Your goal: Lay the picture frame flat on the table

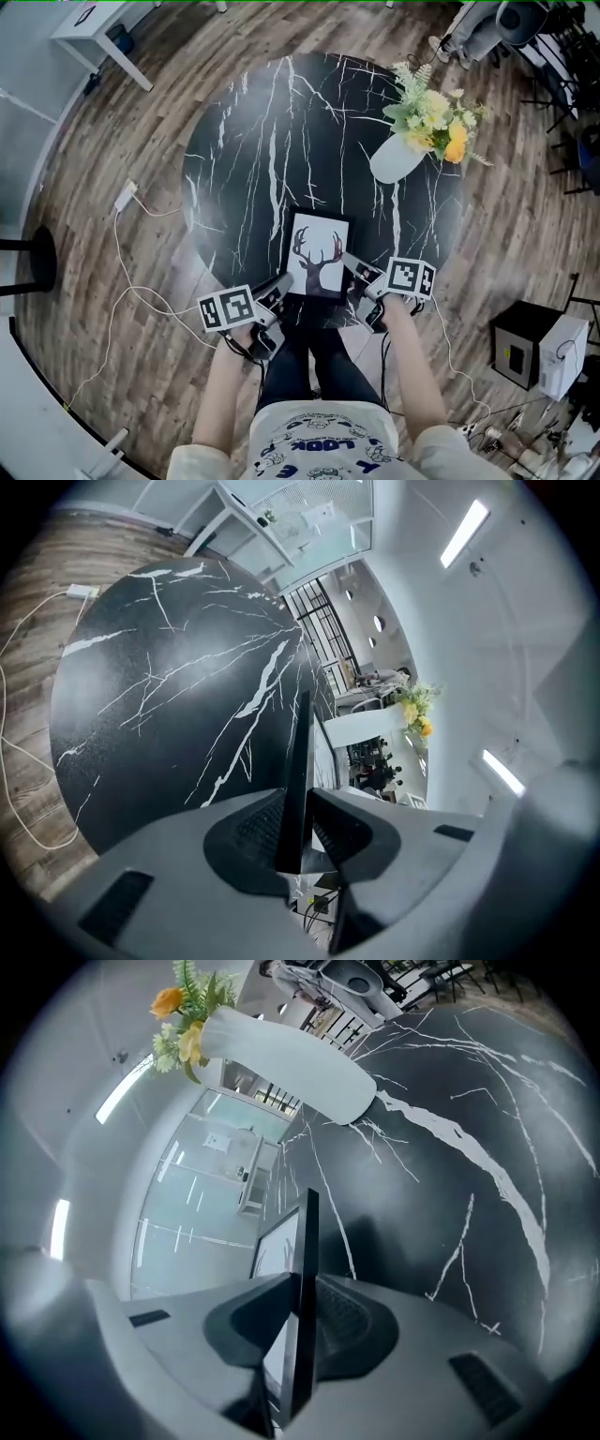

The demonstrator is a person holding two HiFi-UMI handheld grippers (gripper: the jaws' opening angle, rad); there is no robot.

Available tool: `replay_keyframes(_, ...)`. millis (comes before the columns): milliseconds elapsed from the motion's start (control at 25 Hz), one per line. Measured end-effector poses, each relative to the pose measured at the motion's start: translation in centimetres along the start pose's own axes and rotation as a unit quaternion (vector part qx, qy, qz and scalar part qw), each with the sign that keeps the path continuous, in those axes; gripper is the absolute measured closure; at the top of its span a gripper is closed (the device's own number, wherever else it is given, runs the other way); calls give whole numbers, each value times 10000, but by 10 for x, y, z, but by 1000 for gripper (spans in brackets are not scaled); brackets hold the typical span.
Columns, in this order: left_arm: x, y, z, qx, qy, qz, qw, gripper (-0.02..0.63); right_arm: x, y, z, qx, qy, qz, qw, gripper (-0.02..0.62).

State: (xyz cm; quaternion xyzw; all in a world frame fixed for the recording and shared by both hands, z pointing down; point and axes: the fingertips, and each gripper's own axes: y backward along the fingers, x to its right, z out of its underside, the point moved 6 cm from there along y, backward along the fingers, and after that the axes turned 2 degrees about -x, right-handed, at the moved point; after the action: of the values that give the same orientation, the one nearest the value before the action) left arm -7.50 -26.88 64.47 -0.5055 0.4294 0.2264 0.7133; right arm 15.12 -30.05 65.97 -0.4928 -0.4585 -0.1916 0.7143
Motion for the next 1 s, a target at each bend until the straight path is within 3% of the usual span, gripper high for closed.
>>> replay_keyframes(560, -29, -20, 3, -216, 164, -386, 9989, 509, 27, -19, 3, -188, -208, 479, 9985, 508)
replay_keyframes(800, -31, -21, 1, -169, -14, -579, 9982, 497, 27, -22, 3, -162, -191, 520, 9983, 506)
replay_keyframes(1000, -33, -23, 1, -301, -333, -996, 9940, 485, 28, -25, 3, -207, -14, 786, 9967, 506)
